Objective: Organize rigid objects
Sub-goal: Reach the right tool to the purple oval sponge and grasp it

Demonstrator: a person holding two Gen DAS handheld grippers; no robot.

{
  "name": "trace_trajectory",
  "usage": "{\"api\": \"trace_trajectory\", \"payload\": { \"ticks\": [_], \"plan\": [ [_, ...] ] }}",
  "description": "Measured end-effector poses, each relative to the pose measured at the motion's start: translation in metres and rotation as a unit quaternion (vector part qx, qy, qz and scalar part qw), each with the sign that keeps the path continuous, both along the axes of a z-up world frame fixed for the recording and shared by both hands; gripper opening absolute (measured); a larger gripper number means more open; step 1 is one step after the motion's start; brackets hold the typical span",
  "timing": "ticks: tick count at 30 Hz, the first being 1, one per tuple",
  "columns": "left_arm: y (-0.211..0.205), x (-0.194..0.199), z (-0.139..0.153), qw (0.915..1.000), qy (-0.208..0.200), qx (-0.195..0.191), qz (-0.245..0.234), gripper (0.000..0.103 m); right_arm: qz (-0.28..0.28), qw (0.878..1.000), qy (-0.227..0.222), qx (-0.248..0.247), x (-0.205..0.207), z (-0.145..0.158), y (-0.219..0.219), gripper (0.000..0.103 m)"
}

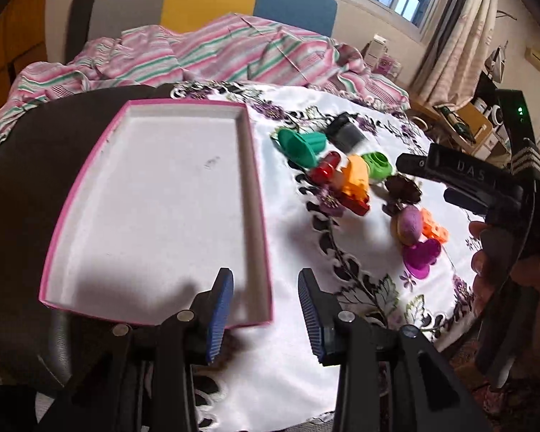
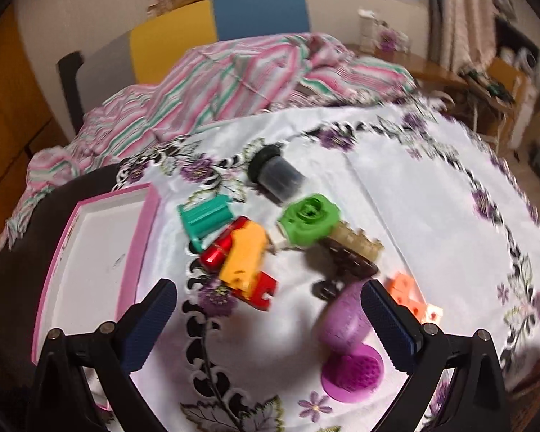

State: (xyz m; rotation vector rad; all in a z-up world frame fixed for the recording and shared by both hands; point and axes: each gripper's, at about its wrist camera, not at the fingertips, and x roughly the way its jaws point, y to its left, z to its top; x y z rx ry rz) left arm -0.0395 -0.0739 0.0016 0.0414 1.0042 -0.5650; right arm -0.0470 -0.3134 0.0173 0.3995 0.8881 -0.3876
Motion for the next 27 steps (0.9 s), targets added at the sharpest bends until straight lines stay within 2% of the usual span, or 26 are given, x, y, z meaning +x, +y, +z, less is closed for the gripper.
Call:
{"api": "trace_trajectory", "payload": {
  "ticks": [4, 8, 15, 20, 25, 27],
  "plan": [
    [-0.008, -0.007, 0.0, 0.9998, 0.003, -0.004, -0.017, 0.037, -0.024, 0.999, 0.002, 0.035, -0.01, -0.006, -0.022, 0.095],
    [-0.018, -0.013, -0.001, 0.9994, 0.003, 0.002, -0.035, 0.037, -0.055, 0.996, 0.025, 0.065, -0.016, -0.017, -0.041, 0.078],
    [-0.03, -0.028, 0.001, 0.9979, -0.02, 0.02, -0.059, 0.037, -0.057, 0.993, 0.061, 0.089, -0.015, -0.038, -0.05, 0.069],
    [-0.034, -0.029, -0.002, 0.9977, -0.007, 0.016, -0.066, 0.037, -0.061, 0.988, 0.093, 0.108, -0.004, -0.058, -0.061, 0.064],
    [-0.036, -0.025, -0.005, 0.9979, 0.011, 0.003, -0.064, 0.037, -0.06, 0.983, 0.107, 0.135, -0.001, -0.071, -0.066, 0.061],
    [-0.039, -0.025, -0.005, 0.9979, 0.009, 0.004, -0.065, 0.037, -0.058, 0.984, 0.107, 0.126, 0.0, -0.07, -0.066, 0.057]
  ]
}}
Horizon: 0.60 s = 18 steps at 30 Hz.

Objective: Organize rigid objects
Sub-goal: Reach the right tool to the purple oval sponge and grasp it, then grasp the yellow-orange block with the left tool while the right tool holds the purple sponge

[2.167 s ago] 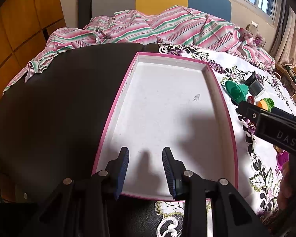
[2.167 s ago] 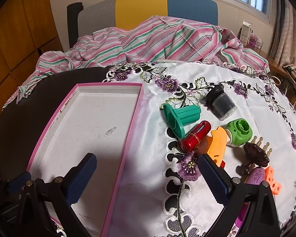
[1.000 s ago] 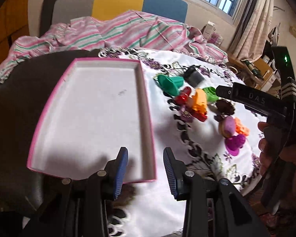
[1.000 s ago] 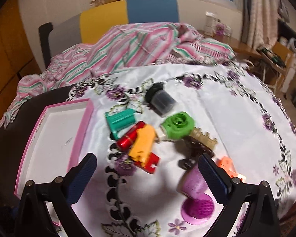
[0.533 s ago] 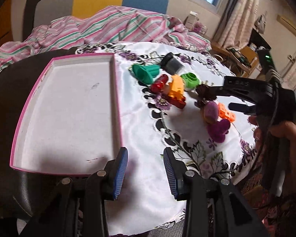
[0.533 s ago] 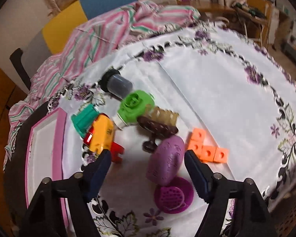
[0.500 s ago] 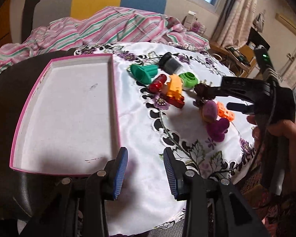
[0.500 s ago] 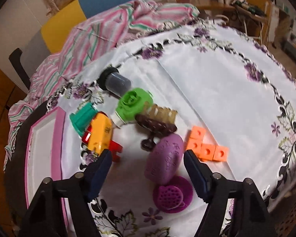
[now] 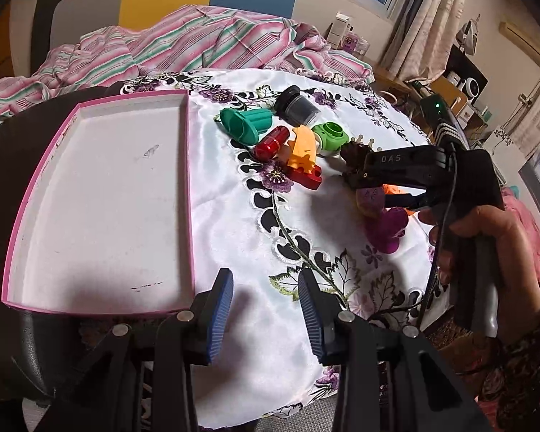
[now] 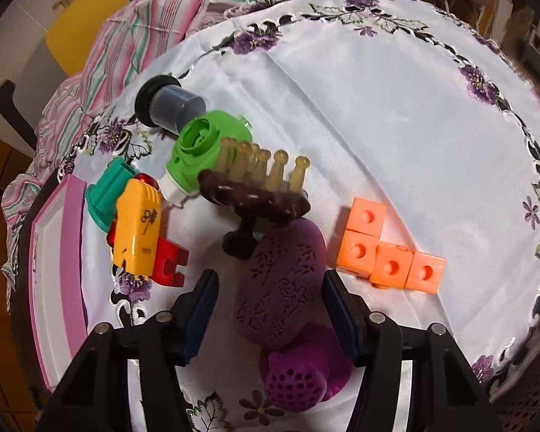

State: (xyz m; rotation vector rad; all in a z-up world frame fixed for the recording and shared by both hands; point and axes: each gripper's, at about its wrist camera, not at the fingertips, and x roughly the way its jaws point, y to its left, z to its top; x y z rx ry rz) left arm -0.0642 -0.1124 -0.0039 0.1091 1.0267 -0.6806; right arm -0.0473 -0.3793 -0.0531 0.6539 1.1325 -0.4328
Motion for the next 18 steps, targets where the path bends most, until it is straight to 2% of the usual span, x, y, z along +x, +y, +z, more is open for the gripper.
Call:
{"api": "trace_trajectory", "payload": {
  "ticks": [1, 2, 5, 9, 14, 18],
  "plan": [
    [-0.001, 0.0, 0.0, 1.0, 0.0, 0.0, -0.001, 0.037, 0.003, 1.0, 0.002, -0.006, 0.0, 0.0, 0.001, 0.05],
    [-0.002, 0.0, -0.001, 1.0, 0.002, -0.001, -0.001, 0.037, 0.009, 1.0, 0.005, -0.011, 0.001, 0.0, 0.003, 0.046],
    [-0.005, 0.0, -0.003, 0.9999, 0.009, -0.005, -0.002, 0.037, 0.015, 1.0, 0.004, -0.018, 0.002, 0.0, 0.005, 0.046],
    [-0.01, 0.001, -0.005, 0.9999, 0.012, 0.001, -0.011, 0.037, 0.01, 1.0, -0.008, -0.002, -0.001, 0.001, 0.0, 0.044],
    [-0.019, 0.004, -0.003, 0.9997, 0.012, 0.0, -0.02, 0.037, 0.018, 0.999, -0.046, 0.012, -0.004, 0.01, 0.004, 0.031],
    [-0.025, 0.013, -0.001, 0.9996, 0.021, -0.009, -0.014, 0.037, 0.026, 0.998, -0.051, 0.02, -0.002, 0.009, 0.009, 0.03]
  ]
}}
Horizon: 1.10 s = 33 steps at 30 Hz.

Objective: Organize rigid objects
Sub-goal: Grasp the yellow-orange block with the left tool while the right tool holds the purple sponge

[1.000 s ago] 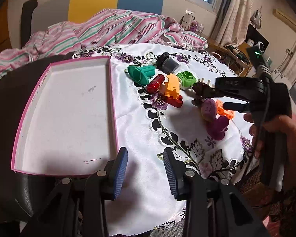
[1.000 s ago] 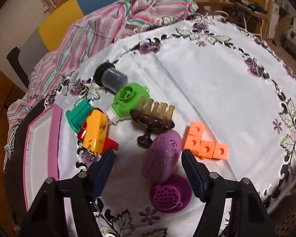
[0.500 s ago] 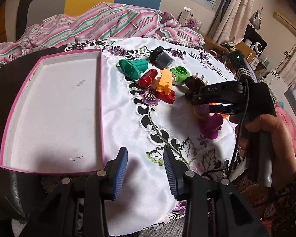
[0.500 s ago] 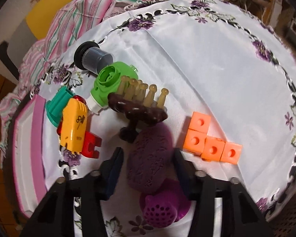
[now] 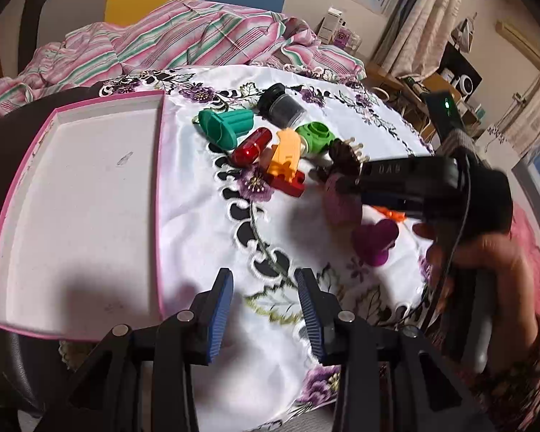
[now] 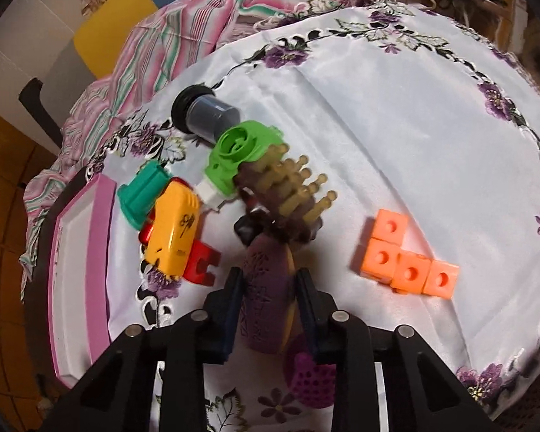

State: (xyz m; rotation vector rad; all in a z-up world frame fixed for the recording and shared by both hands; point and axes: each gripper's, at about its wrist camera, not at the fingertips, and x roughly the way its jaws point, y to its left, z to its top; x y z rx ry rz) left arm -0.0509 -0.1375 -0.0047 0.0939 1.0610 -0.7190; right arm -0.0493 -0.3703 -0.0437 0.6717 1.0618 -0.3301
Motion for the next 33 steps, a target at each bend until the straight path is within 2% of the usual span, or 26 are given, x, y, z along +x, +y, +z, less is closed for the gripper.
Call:
{"api": "trace_trajectory", "payload": {
  "ticks": [4, 7, 8, 13, 21, 24, 29, 33],
  "plan": [
    [-0.012, 0.016, 0.002, 1.0, 0.002, 0.0, 0.007, 0.037, 0.004, 1.0, 0.001, 0.0, 0.003, -0.001, 0.001, 0.031],
    [-0.023, 0.03, 0.003, 0.9999, -0.005, 0.006, 0.014, 0.037, 0.011, 1.0, 0.021, 0.018, 0.008, -0.011, 0.002, 0.041],
    [-0.027, 0.035, 0.003, 0.9997, -0.009, 0.01, 0.019, 0.037, 0.013, 0.999, 0.026, 0.022, 0.01, -0.014, 0.003, 0.042],
    [-0.048, 0.055, -0.002, 0.9999, -0.007, 0.009, 0.011, 0.037, 0.011, 1.0, 0.02, 0.017, 0.01, -0.012, 0.002, 0.038],
    [-0.084, 0.064, -0.009, 0.9995, -0.017, 0.009, -0.024, 0.037, -0.045, 0.998, 0.006, 0.038, -0.006, -0.009, -0.02, 0.035],
    [-0.101, 0.069, -0.016, 0.9988, -0.02, 0.018, -0.041, 0.037, -0.055, 0.998, 0.006, 0.037, -0.008, -0.009, -0.022, 0.035],
    [-0.124, 0.086, -0.032, 0.9967, -0.021, 0.056, -0.054, 0.037, -0.064, 0.997, 0.004, 0.043, -0.01, -0.01, -0.025, 0.035],
    [-0.126, 0.095, -0.038, 0.9972, -0.015, 0.052, -0.051, 0.035, -0.068, 0.997, 0.002, 0.048, -0.009, -0.011, -0.025, 0.035]
  ]
}}
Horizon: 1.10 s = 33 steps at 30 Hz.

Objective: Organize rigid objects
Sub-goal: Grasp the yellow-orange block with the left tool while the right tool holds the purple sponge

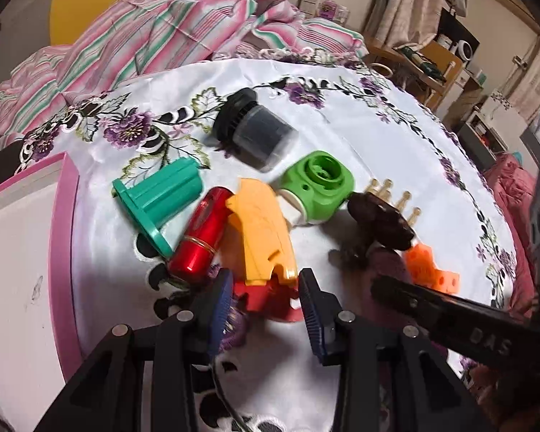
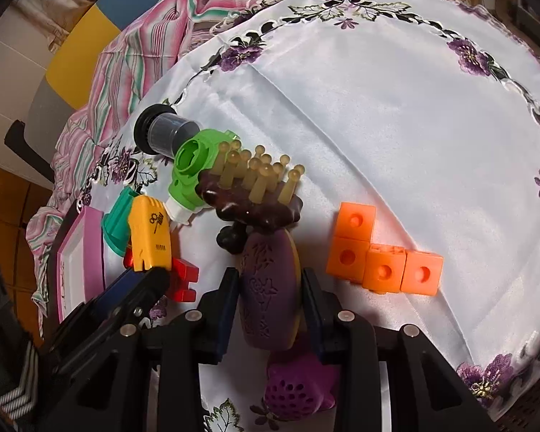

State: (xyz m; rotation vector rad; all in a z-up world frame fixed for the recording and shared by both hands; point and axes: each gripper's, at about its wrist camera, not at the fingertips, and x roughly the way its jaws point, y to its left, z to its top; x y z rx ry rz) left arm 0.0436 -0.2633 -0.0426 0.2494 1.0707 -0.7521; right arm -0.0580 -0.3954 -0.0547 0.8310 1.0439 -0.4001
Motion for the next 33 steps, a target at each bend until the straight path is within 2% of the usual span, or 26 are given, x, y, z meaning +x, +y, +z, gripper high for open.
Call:
{"api": "trace_trajectory", "payload": {
  "ticks": [3, 8, 11, 14, 19, 25, 33],
  "plan": [
    [-0.001, 0.003, 0.0, 0.9999, 0.003, -0.012, 0.005, 0.035, 0.0, 1.0, 0.001, -0.003, -0.001, 0.0, 0.001, 0.035],
    [-0.014, 0.004, -0.001, 1.0, -0.009, -0.003, -0.002, 0.036, 0.005, 1.0, 0.003, -0.011, -0.001, 0.001, 0.002, 0.035],
    [-0.017, 0.002, -0.002, 0.9996, -0.028, 0.005, -0.008, 0.029, 0.008, 1.0, 0.003, -0.014, 0.0, 0.001, 0.003, 0.035],
    [-0.007, 0.004, 0.0, 0.9997, -0.017, -0.02, -0.001, 0.027, 0.015, 1.0, 0.0, -0.015, 0.002, 0.001, 0.005, 0.035],
    [0.014, 0.006, 0.013, 0.9985, -0.022, -0.048, 0.015, 0.026, 0.026, 0.999, -0.014, -0.016, 0.003, 0.005, 0.009, 0.031],
    [0.036, 0.004, 0.023, 0.9971, -0.022, -0.069, 0.022, 0.026, 0.035, 0.999, -0.017, -0.012, 0.006, 0.004, 0.011, 0.031],
    [0.085, 0.011, 0.036, 0.9928, -0.031, -0.097, 0.064, 0.026, 0.053, 0.998, -0.019, -0.013, 0.01, 0.003, 0.018, 0.031]
  ]
}}
